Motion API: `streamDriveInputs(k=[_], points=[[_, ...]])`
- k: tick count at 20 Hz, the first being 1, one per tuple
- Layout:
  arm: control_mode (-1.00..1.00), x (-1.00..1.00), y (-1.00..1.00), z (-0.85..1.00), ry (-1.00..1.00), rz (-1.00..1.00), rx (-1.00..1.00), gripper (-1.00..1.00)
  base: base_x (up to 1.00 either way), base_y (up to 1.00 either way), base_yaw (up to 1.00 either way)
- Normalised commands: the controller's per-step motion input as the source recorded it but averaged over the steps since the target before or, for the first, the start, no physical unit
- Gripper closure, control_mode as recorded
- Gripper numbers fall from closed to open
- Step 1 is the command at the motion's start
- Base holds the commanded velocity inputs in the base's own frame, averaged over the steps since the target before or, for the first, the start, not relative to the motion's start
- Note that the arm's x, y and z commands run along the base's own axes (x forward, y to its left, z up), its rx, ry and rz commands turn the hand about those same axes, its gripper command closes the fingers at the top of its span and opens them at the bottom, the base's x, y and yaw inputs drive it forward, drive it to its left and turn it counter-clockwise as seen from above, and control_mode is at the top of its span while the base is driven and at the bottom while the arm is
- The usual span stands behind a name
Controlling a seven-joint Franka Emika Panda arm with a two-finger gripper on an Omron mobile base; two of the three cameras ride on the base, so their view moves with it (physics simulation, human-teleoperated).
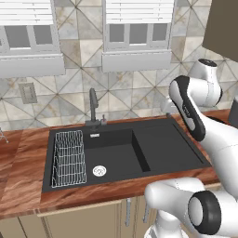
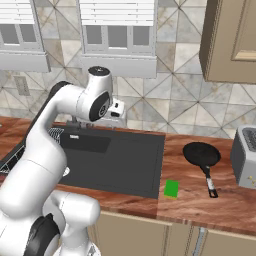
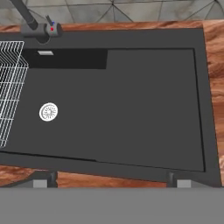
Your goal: Pick the pan and sponge and place them into the sink. Then turn on the water.
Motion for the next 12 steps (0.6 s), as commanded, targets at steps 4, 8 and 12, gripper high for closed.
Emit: streamDriveInputs(k=[4, 8, 12], points=[[-1.00, 0.07, -0.31, -0.22, 0.00, 0.00, -0.01, -1.00, 0.00, 0.00, 0.00], [-1.00, 0.09, -0.32, -0.24, 0.00, 0.00, -0.01, -1.00, 0.00, 0.00, 0.00], [-1.00, 0.09, -0.34, -0.23, 0.00, 0.00, -0.01, -1.00, 0.00, 0.00, 0.00]])
